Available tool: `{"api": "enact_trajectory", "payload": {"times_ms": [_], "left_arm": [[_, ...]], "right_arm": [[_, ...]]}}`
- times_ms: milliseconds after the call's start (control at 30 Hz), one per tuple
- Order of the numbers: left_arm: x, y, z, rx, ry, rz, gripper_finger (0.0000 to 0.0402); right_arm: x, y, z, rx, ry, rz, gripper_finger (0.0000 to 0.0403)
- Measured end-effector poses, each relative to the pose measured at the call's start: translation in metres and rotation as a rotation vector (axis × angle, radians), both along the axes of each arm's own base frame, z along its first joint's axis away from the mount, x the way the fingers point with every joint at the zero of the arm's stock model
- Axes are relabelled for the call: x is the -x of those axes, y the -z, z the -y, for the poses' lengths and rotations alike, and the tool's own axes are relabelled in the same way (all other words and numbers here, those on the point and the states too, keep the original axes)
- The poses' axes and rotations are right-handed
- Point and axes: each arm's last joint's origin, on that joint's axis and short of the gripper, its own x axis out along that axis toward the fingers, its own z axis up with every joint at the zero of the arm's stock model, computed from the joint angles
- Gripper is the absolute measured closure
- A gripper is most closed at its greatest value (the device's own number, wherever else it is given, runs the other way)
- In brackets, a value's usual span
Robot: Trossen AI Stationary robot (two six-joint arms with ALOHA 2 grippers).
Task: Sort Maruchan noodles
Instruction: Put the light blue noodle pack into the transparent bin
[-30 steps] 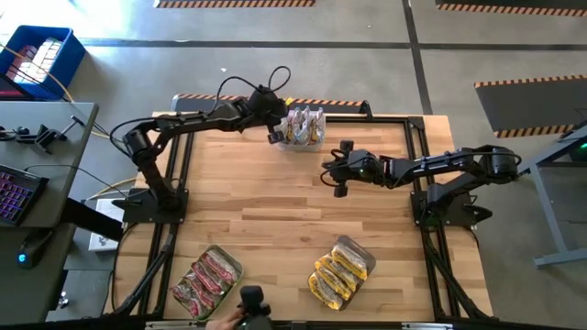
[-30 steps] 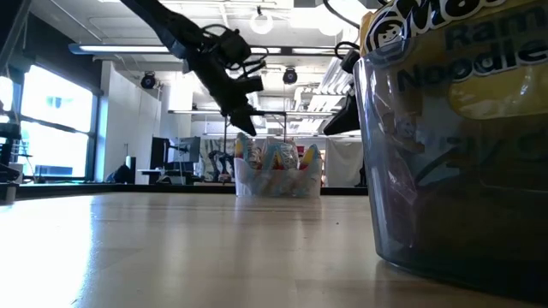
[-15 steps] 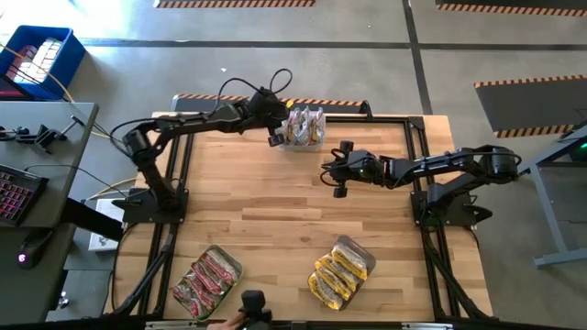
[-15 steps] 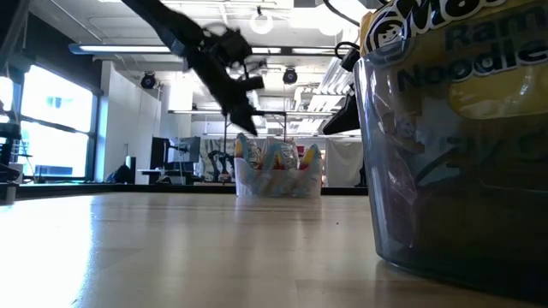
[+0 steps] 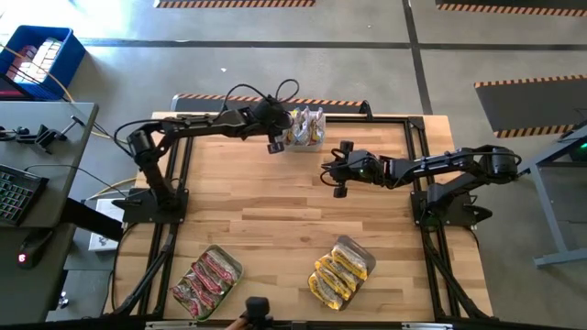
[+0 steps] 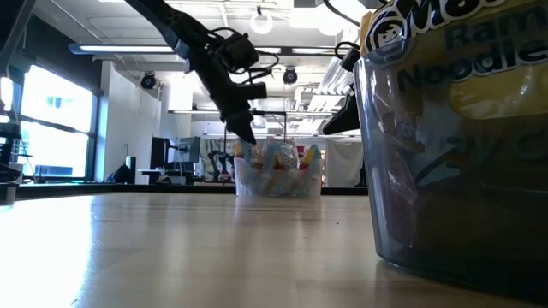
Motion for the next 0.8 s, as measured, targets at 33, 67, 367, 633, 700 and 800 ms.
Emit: {"api": "enact_trajectory", "payload": {"times_ms": [33, 67, 367, 633, 700, 800], "left_arm": [[-0.001, 0.003, 0.0, 0.003, 0.0, -0.007, 0.0401], [-0.002, 0.005, -0.001, 0.004, 0.0, -0.01, 0.0401], [-0.004, 0.012, -0.001, 0.047, 0.003, -0.006, 0.0401], [-0.007, 0.012, 0.006, 0.055, 0.03, -0.005, 0.0401], [-0.005, 0.006, 0.008, 0.055, 0.035, 0.007, 0.0401], [-0.002, -0.008, 0.012, 0.094, 0.066, 0.08, 0.0401]], "right_arm": [[0.0, 0.0, 0.0, 0.0, 0.0, 0.0, 0.0403], [0.0, 0.0, 0.0, 0.0, 0.0, 0.0, 0.0403], [0.0, 0.0, 0.0, -0.002, 0.001, 0.0, 0.0403], [0.001, 0.001, 0.0, -0.005, 0.002, -0.011, 0.0403], [0.001, 0.002, 0.0, -0.007, 0.002, -0.021, 0.0403], [0.001, 0.002, 0.0, -0.011, -0.008, -0.022, 0.0403]]}}
